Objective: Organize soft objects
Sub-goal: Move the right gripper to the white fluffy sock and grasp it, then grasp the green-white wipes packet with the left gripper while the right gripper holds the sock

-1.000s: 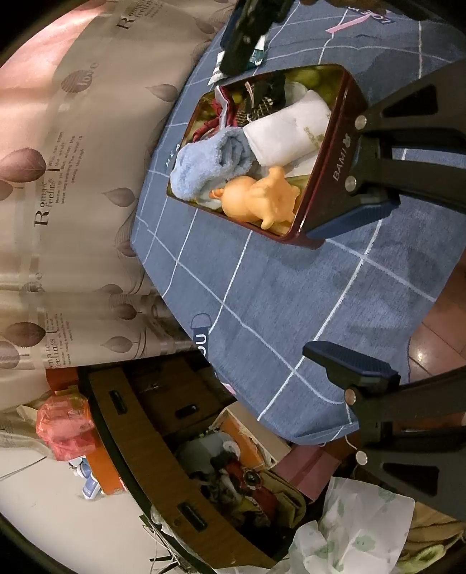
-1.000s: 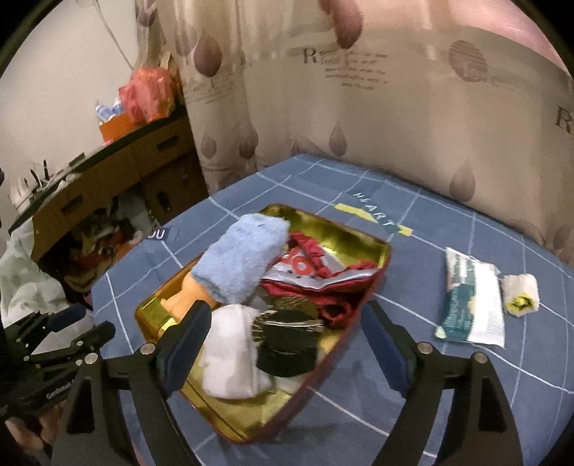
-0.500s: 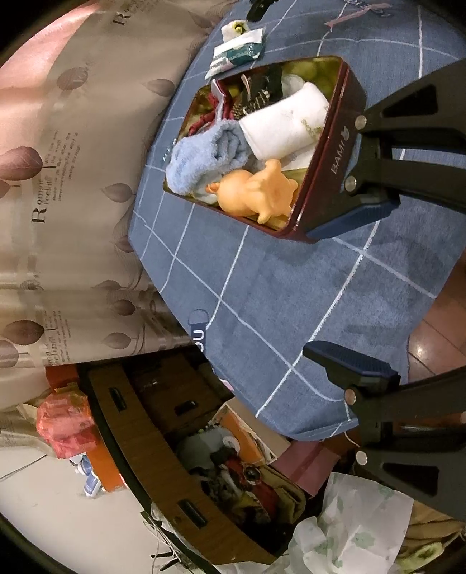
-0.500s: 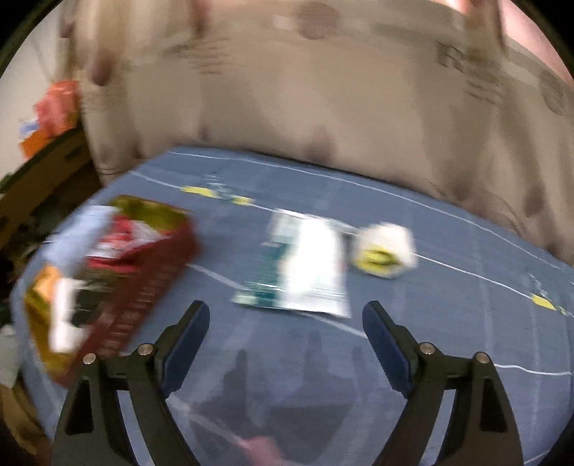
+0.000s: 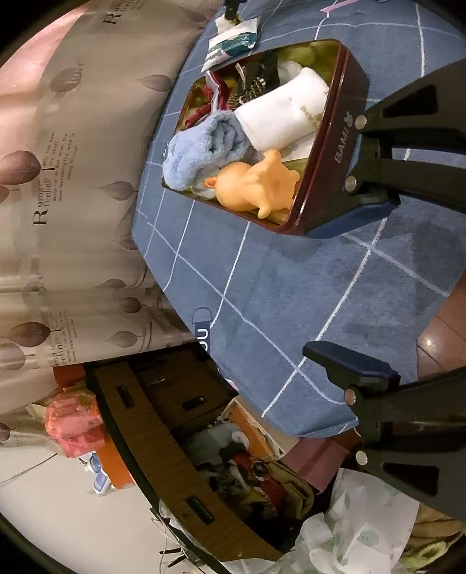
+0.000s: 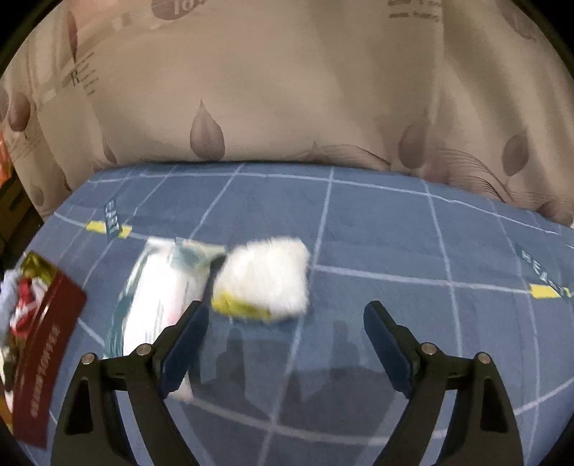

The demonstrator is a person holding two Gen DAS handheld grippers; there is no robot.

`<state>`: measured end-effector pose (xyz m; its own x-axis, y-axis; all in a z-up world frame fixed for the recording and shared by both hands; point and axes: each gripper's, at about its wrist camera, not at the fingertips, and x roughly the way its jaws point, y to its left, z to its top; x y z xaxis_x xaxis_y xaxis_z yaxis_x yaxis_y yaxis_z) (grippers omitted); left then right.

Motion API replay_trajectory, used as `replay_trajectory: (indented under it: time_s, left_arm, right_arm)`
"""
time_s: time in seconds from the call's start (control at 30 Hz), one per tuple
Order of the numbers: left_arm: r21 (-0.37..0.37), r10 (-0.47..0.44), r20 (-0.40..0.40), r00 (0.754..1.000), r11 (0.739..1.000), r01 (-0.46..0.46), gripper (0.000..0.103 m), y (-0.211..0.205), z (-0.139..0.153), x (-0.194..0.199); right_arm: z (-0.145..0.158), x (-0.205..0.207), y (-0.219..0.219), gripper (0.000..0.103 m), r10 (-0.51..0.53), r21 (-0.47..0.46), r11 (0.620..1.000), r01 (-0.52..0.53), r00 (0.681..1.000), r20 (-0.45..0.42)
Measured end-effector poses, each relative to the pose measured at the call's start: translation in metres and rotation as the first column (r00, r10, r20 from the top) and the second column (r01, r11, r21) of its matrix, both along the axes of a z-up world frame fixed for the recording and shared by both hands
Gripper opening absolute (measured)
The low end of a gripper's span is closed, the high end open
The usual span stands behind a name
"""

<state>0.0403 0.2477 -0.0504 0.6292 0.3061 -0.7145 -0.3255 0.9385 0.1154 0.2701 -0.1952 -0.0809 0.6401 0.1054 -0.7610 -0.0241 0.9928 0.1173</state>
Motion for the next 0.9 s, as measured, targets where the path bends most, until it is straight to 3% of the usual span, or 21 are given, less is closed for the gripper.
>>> replay_trajectory:
  time_s: [0.17, 0.27, 0.37, 0.5, 0.6, 0.77, 0.9]
  left_arm:
    - [0.003, 0.007, 0.017, 1.000, 1.000, -0.007, 0.061, 0.003, -0.002, 0.000]
    - [0.010, 0.020, 0.022, 1.000, 1.000, -0.020, 0.061, 0.004, -0.003, 0.001]
    - [0.012, 0.027, 0.008, 1.000, 1.000, -0.028, 0.061, 0.004, -0.007, 0.004]
    - [0.033, 0.019, 0.006, 1.000, 0.999, -0.019, 0.061, -0.003, 0.000, 0.006]
    - [0.004, -0.028, 0.024, 0.999, 1.000, 0.028, 0.064, -0.016, 0.011, 0.008]
    - [-0.022, -0.179, 0.055, 0.982, 0.983, 0.180, 0.076, -0.059, 0.032, 0.019]
    - [-0.022, -0.314, 0.071, 0.947, 0.948, 0.316, 0.076, -0.106, 0.041, 0.031]
  right_arm:
    - [-0.013, 0.028, 0.011, 0.086, -0.013, -0.018, 1.000, 0.013, 1.000, -0.025]
    - [-0.028, 0.039, 0.009, 0.063, -0.022, 0.003, 1.000, 0.022, 0.997, -0.080]
    - [-0.027, 0.033, 0.010, 0.045, -0.002, 0.004, 1.000, 0.002, 0.998, -0.062]
    - [-0.027, 0.015, 0.011, 0.041, 0.025, -0.030, 0.999, -0.027, 0.998, -0.054]
    - [-0.026, -0.002, 0.001, 0.041, 0.009, -0.042, 0.999, -0.011, 0.999, -0.054]
    - [-0.026, -0.039, -0.043, 0.041, -0.064, -0.031, 0.998, 0.062, 0.996, -0.055]
    - [-0.026, -0.067, -0.084, 0.041, -0.129, -0.035, 0.991, 0.127, 0.990, -0.056]
